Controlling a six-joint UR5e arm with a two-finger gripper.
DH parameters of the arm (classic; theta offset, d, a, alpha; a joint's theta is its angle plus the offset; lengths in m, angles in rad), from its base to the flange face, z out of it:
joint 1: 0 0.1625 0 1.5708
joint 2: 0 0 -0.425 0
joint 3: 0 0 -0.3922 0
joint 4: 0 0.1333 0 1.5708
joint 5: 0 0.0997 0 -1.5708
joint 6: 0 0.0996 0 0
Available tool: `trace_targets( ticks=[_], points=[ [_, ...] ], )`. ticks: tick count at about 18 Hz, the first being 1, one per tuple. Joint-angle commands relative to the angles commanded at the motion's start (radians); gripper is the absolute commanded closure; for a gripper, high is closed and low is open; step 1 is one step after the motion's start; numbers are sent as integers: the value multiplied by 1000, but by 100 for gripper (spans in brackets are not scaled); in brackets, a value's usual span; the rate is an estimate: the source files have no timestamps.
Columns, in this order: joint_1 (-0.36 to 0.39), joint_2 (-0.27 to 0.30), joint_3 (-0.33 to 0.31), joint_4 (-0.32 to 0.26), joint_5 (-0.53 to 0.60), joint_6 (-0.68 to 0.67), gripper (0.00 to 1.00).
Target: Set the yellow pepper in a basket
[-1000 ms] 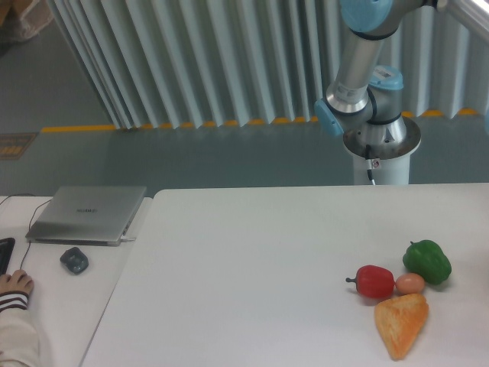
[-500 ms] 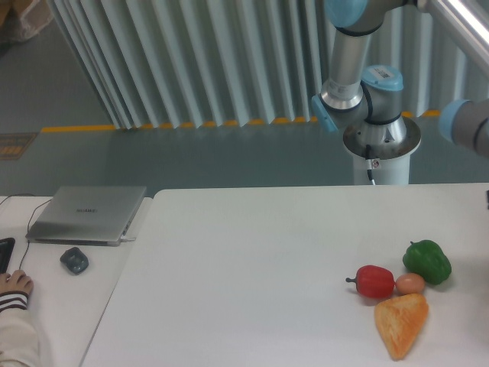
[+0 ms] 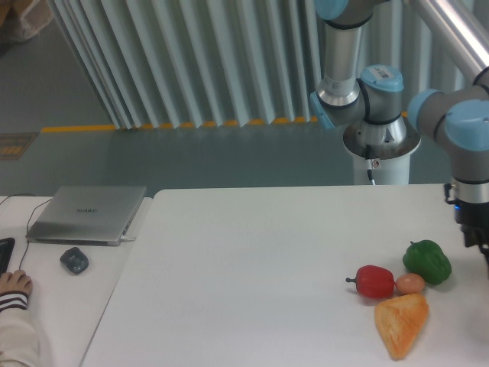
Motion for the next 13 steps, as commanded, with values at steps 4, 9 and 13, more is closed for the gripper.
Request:
trace_targets(
  ticks=[4,9,13],
  points=[
    [-3,23,-8,-71,-66,-19,0],
    [-14,43,-37,-83,-54,-14,0],
    [-14,61,-66,-82,-51,-19,0]
  ],
)
